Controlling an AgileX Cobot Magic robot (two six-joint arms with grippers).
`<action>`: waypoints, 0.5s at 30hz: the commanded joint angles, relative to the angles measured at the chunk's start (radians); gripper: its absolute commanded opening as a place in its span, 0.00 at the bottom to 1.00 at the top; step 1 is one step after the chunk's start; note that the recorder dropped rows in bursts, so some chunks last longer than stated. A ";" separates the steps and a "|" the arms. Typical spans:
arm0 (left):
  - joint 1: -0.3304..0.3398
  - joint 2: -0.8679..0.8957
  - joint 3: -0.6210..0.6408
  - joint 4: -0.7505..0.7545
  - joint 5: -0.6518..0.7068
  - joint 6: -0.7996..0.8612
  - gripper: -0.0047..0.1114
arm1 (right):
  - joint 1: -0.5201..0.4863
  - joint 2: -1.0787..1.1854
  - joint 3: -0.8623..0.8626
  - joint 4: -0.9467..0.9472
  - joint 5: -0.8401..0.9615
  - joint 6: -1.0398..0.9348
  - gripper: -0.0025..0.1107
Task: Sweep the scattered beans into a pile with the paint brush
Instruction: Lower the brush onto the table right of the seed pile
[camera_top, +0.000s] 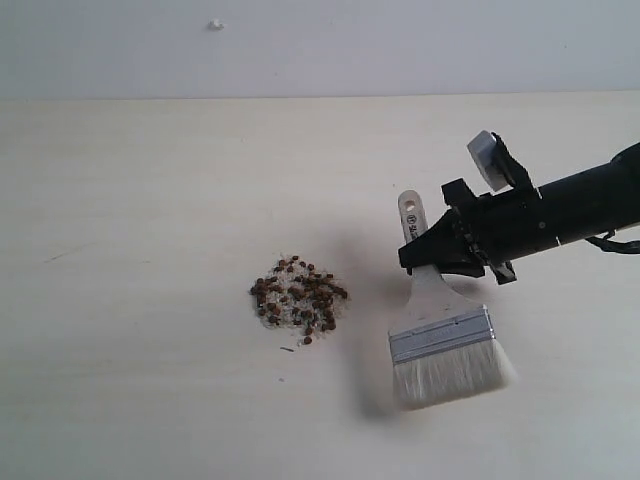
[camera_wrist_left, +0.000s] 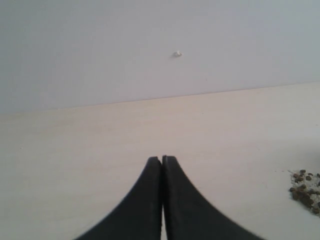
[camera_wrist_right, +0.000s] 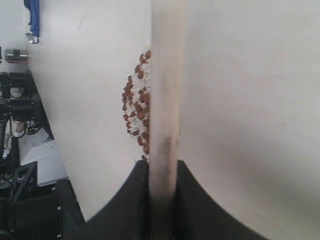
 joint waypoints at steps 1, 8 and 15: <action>-0.004 -0.006 0.000 -0.007 -0.002 -0.006 0.04 | -0.004 -0.002 -0.006 0.015 -0.059 -0.011 0.02; -0.004 -0.006 0.000 -0.007 -0.002 -0.006 0.04 | -0.004 -0.002 -0.006 0.004 -0.069 -0.009 0.02; -0.004 -0.006 0.000 -0.007 -0.002 -0.006 0.04 | 0.021 -0.002 -0.006 -0.037 -0.093 0.043 0.02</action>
